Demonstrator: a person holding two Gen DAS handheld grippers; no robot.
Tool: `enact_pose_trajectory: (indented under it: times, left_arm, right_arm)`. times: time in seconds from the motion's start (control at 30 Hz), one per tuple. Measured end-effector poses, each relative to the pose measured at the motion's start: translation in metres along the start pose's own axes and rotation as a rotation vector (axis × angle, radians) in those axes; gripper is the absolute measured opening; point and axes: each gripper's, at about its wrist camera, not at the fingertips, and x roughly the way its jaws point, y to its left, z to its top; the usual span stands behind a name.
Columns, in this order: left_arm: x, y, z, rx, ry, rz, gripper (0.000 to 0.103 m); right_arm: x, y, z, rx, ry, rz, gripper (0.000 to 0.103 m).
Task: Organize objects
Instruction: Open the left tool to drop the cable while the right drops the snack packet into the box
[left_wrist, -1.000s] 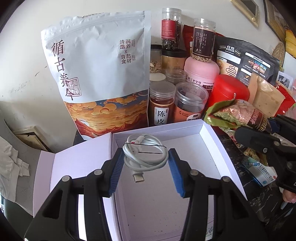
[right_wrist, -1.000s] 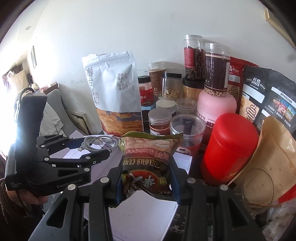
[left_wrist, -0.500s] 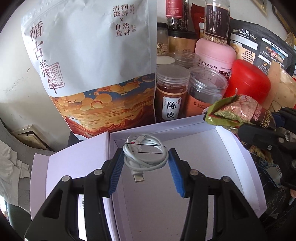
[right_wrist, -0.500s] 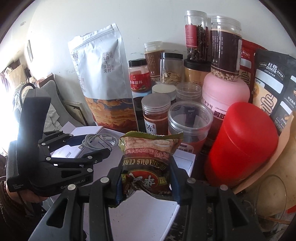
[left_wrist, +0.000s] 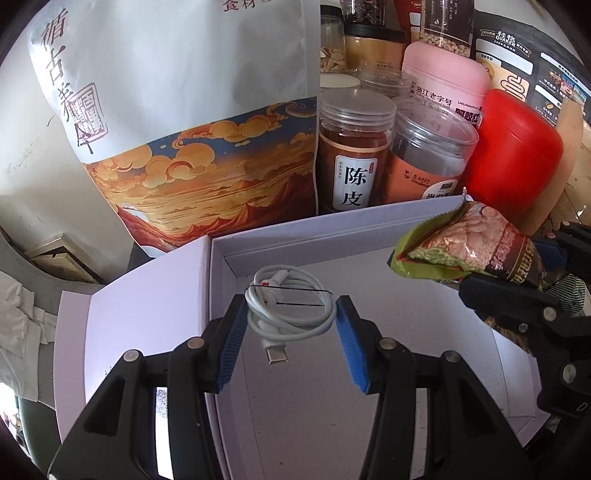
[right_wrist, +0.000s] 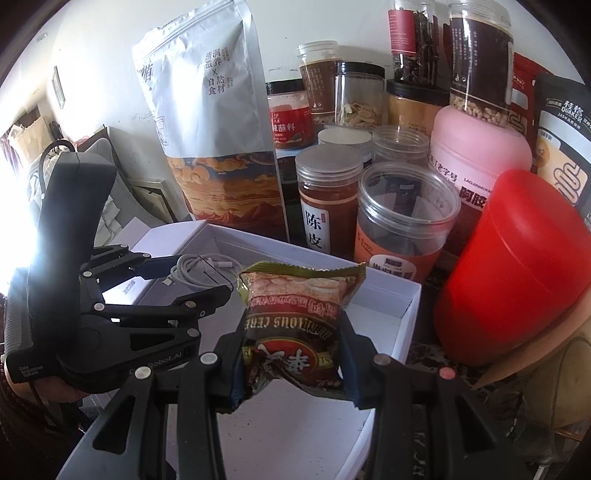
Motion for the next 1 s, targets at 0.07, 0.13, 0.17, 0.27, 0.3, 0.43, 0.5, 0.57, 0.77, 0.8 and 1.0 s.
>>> enact_pose_trajectory:
  times: [0.07, 0.13, 0.17, 0.27, 0.3, 0.43, 0.5, 0.57, 0.77, 0.8, 1.0]
  left_arm:
    - [0.004, 0.001, -0.001, -0.005, 0.015, -0.012, 0.047]
    - [0.007, 0.002, -0.001, -0.013, 0.026, -0.020, 0.047]
    - [0.008, 0.003, -0.001, -0.020, 0.031, -0.025, 0.048]
    - [0.011, 0.004, -0.002, -0.027, 0.046, -0.024, 0.048]
    - [0.012, 0.004, -0.002, -0.030, 0.051, -0.022, 0.048]
    - [0.016, 0.005, -0.002, -0.043, 0.073, -0.030, 0.052]
    - [0.014, 0.004, -0.002, -0.041, 0.070, -0.025, 0.054]
    - [0.011, 0.002, -0.002, -0.040, 0.066, -0.018, 0.055]
    - [-0.001, 0.000, -0.003, -0.048, 0.053, 0.028, 0.064]
    - [-0.003, -0.001, -0.003, -0.046, 0.055, 0.034, 0.064]
    - [-0.023, -0.004, 0.000, -0.025, 0.038, 0.016, 0.064]
  right_arm:
    - [0.002, -0.002, -0.001, 0.011, 0.005, 0.007, 0.042]
    - [0.004, -0.004, -0.001, 0.025, 0.013, 0.009, 0.043]
    - [0.006, -0.005, -0.001, 0.030, 0.018, 0.006, 0.043]
    - [0.010, -0.007, -0.002, 0.039, 0.032, 0.002, 0.043]
    - [0.011, -0.007, -0.002, 0.042, 0.037, 0.001, 0.043]
    - [0.019, -0.007, -0.003, 0.041, 0.075, -0.009, 0.044]
    - [0.023, -0.008, -0.004, 0.046, 0.089, -0.018, 0.044]
    - [0.024, -0.011, -0.005, 0.055, 0.088, -0.022, 0.047]
    - [0.017, -0.012, -0.004, 0.052, 0.065, -0.039, 0.053]
    - [0.014, -0.012, -0.003, 0.050, 0.058, -0.042, 0.053]
    - [-0.002, -0.008, 0.003, 0.032, 0.032, -0.051, 0.053]
